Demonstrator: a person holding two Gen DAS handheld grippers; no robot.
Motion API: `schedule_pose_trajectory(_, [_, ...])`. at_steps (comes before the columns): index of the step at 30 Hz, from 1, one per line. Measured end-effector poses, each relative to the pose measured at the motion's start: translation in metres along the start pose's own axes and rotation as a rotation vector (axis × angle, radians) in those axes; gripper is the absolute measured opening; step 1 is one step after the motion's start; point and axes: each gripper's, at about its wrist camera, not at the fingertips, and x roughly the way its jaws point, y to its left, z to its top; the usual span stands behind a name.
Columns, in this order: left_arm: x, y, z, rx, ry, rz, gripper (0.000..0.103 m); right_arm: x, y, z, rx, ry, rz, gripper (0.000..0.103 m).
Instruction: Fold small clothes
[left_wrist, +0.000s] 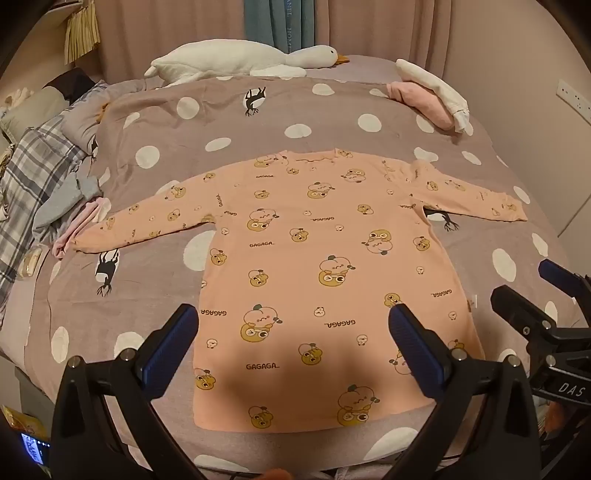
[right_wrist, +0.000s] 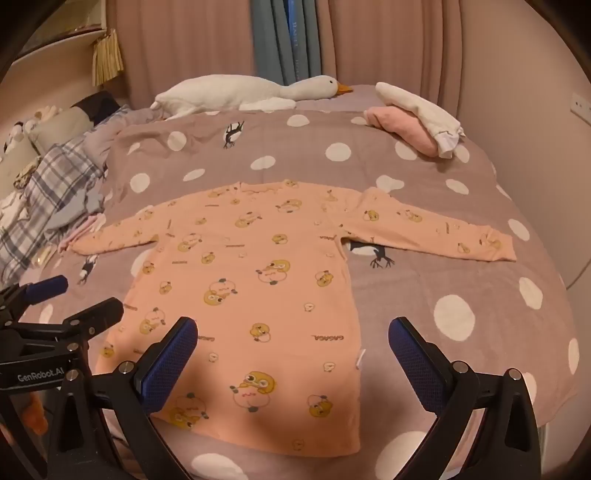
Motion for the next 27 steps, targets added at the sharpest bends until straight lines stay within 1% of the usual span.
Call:
schedule_pose_trajectory(8, [-0.0023,-0.0030,-0.0048,0.013,0.012,-0.012,0.103,0.0004,-0.0001,0.0024,0.000,-0.002,-0.001,0.102])
schedule_pose_trajectory(9, [0.0039,-0.0003,-0.0020,-0.003,0.022,-0.006,0.103,0.0010,0.0003,0.0025,-0.001,0.000,-0.003,0.102])
schedule_pose_trajectory(12, [0.0047,0.0037,0.0006,-0.013,0.027,-0.013,0.103,0.0009,-0.0012,0.0028,0.002,0.001,0.003,0.102])
schedule_pose_trajectory(27, [0.0063,0.0003,0.0000,0.002,0.028,-0.016,0.103,0.0051,0.0057,0.0034,0.003,0.000,0.003,0.102])
